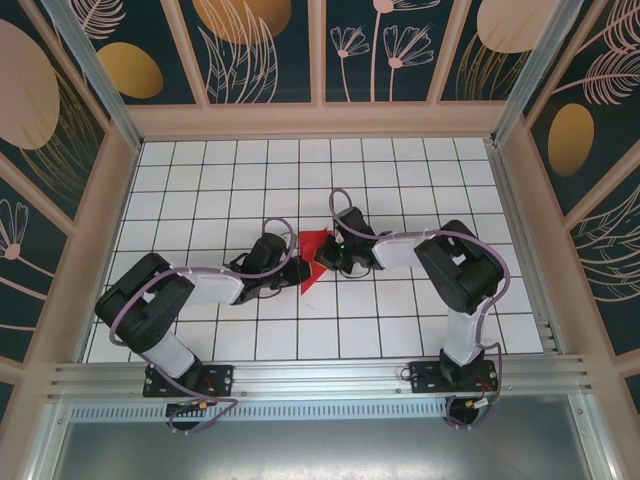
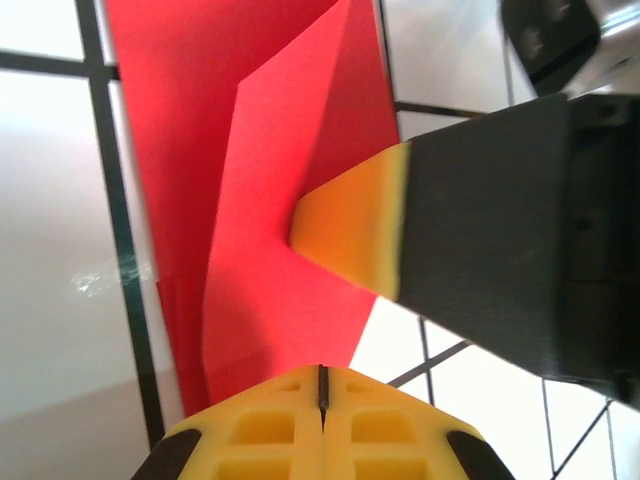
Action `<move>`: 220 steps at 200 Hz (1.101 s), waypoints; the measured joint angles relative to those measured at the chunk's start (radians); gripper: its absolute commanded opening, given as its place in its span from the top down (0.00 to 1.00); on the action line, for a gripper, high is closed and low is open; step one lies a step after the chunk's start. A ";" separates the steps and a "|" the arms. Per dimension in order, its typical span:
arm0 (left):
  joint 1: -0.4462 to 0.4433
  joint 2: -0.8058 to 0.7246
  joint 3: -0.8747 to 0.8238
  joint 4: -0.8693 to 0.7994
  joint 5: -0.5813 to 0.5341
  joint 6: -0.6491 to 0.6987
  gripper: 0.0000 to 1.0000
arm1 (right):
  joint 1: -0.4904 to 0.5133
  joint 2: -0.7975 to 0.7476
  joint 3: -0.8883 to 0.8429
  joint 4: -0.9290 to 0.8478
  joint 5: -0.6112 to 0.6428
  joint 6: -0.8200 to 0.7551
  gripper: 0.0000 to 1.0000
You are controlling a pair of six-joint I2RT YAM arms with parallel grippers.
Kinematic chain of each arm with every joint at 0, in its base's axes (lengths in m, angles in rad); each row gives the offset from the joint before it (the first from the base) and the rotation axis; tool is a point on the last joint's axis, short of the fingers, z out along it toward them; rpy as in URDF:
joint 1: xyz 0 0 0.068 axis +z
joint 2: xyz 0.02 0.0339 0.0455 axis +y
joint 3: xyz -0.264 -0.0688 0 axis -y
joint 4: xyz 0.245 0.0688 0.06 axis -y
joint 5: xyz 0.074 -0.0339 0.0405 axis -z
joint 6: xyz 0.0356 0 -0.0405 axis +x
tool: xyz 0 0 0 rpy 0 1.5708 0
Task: Fold a paper plane with a square sheet of paper (pick it up from the middle)
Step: Fourth fold the wing at the center of the table.
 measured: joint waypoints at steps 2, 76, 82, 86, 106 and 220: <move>0.000 0.003 0.000 -0.001 0.000 0.000 1.00 | 0.000 0.000 0.000 0.000 0.000 -0.002 1.00; 0.000 0.032 0.002 -0.016 0.000 0.002 1.00 | -0.001 0.004 0.060 -0.032 -0.008 -0.105 1.00; 0.000 0.032 0.002 -0.018 0.000 0.005 1.00 | -0.002 0.010 0.070 -0.033 -0.009 -0.112 1.00; 0.000 0.032 0.003 -0.019 0.000 0.005 1.00 | -0.003 0.016 0.076 -0.034 -0.009 -0.116 1.00; 0.000 0.032 0.003 -0.019 0.000 0.006 1.00 | -0.008 0.048 0.106 -0.040 -0.008 -0.139 1.00; 0.000 0.042 0.003 -0.003 0.008 0.017 1.00 | -0.110 0.137 0.204 -0.092 -0.061 -0.247 1.00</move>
